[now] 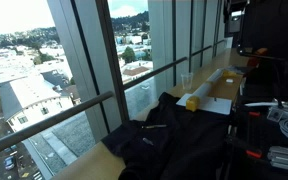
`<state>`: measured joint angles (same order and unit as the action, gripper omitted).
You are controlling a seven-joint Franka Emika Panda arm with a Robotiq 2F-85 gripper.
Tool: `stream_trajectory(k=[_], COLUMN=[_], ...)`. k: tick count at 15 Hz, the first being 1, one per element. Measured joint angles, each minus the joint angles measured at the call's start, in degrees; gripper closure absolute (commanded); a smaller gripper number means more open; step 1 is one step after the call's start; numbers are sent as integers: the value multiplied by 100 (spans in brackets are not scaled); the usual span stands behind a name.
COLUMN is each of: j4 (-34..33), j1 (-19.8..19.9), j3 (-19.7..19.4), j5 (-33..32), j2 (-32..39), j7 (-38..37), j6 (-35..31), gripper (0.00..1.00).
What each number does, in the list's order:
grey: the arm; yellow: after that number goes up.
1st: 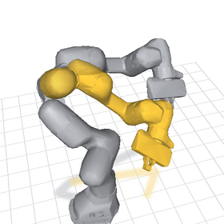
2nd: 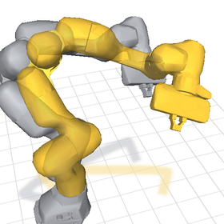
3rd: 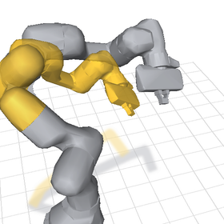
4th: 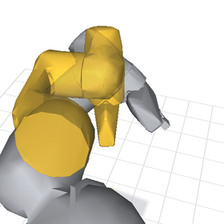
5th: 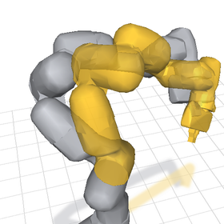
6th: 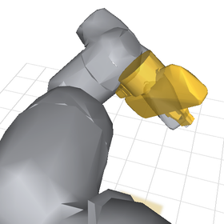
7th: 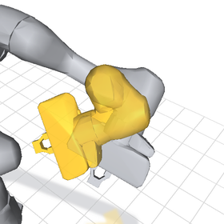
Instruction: Zip up the jumper
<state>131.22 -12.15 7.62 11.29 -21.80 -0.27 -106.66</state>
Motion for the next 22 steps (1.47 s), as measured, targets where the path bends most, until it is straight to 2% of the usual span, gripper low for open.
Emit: stream_trajectory(k=[10,12,18,22], j4=[17,233,1394,1807], j1=[6,34,173,416], j3=[10,87,527,649], j5=[-23,-186,-942,-1465], j2=[0,4,423,1029], j7=[-8,-86,-1049,-1817], j6=[-54,-573,-3178,-4070], gripper=[0,0,0,0])
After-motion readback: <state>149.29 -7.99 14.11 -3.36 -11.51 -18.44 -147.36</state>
